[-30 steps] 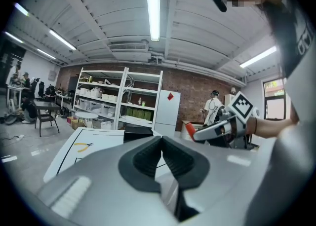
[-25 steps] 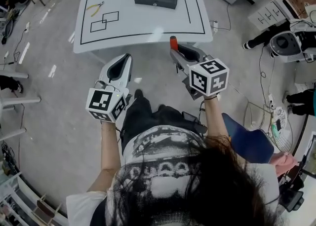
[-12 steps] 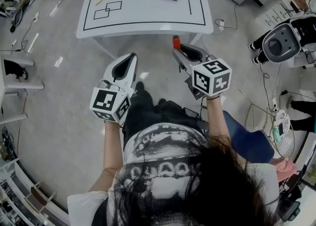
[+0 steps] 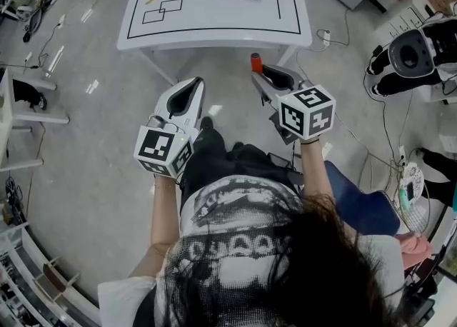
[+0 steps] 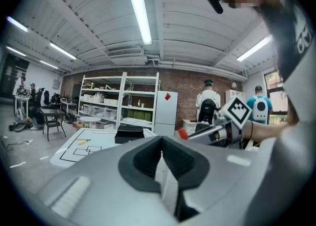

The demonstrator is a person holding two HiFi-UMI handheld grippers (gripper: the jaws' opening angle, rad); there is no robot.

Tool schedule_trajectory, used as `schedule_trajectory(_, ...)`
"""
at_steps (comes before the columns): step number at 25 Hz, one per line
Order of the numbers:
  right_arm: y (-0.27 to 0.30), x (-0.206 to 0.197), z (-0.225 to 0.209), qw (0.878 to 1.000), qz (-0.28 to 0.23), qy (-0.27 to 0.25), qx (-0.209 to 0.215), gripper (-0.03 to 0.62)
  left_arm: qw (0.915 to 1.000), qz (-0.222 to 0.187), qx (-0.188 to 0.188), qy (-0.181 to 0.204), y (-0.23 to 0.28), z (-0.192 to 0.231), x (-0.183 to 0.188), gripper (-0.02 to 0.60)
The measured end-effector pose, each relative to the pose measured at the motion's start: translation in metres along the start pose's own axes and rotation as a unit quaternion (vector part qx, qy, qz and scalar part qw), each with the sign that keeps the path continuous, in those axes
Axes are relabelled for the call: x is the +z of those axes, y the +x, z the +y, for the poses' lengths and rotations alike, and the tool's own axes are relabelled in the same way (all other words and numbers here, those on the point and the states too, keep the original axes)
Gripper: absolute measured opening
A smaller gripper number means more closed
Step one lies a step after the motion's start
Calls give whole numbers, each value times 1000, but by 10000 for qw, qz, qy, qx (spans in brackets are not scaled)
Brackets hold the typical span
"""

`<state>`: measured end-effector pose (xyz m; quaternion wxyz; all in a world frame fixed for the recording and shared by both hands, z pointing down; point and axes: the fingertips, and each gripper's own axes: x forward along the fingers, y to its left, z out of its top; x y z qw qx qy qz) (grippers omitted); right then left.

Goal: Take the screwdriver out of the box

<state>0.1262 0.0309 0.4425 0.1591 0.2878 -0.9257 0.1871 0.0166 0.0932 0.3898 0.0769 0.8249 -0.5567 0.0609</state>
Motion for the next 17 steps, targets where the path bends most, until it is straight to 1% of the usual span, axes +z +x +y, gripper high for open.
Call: schedule_trajectory(17,-6,0,2,9999,-67,-57,101,95,9999,48,-2,136,-2,-10,2,0)
